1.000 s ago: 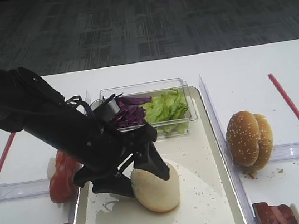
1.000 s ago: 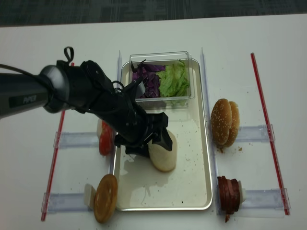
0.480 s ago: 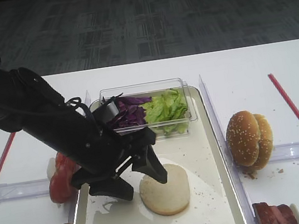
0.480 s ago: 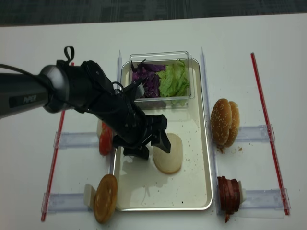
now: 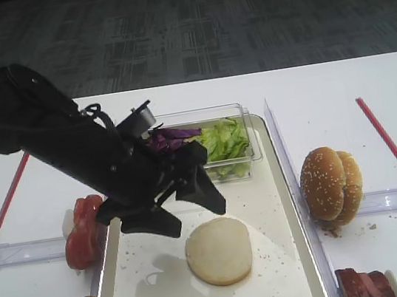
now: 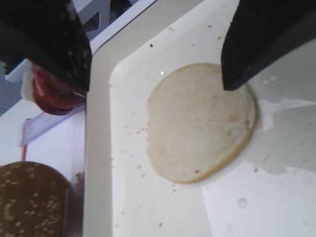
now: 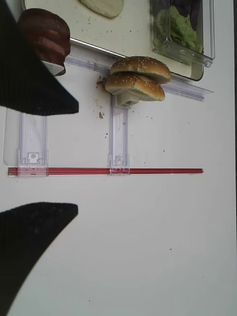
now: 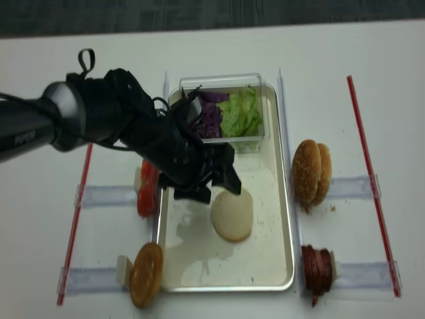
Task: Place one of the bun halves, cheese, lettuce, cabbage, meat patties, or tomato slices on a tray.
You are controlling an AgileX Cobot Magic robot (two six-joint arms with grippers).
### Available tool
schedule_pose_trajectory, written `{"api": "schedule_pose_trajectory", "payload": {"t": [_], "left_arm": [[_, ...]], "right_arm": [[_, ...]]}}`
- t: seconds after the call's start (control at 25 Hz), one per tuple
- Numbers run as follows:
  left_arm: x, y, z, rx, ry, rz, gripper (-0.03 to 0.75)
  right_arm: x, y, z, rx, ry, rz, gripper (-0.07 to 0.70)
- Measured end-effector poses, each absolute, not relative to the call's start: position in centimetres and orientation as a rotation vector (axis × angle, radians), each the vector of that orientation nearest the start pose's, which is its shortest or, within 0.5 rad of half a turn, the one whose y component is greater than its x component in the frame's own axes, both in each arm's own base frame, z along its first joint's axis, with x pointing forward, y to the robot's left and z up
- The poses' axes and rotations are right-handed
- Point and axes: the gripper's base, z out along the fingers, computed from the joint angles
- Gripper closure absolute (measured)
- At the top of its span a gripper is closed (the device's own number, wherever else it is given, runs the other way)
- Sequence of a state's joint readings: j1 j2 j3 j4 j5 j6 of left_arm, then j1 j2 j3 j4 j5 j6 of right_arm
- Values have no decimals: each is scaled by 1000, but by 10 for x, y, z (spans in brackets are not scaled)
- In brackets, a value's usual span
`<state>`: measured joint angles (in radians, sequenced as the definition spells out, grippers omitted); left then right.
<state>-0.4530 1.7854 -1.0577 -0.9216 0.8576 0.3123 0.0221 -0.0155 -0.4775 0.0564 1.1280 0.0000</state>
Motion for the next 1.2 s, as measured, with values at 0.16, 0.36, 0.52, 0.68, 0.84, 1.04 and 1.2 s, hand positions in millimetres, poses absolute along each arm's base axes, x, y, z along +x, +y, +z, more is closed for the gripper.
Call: {"api": "schedule_pose_trajectory", "payload": {"t": [0.16,0.36,0.52,0.68,0.84,1.04,1.2], "left_arm": [[277,-197,216,271,2866,-1120,211],[270,-194,240,300,2810,-1131,211],[266,-191,250,313,2799,-1118,211],[262,-185,246,344,2869,-1015,211],[262,-173,245,347,2938,-796,211],[266,-154,251,322,3012,-445,211],[268,-140,256,304,3048,-190,211]], "right_arm": [[-8,4,266,-28,2118,81,204],[-8,4,266,-28,2118,81,204],[-8,4,266,-28,2118,81,204],[-8,4,266,-28,2118,81,204],[-8,4,266,-28,2118,81,204],[-8,4,266,-28,2118,81,204],[-8,4,266,-28,2118,81,204]]}}
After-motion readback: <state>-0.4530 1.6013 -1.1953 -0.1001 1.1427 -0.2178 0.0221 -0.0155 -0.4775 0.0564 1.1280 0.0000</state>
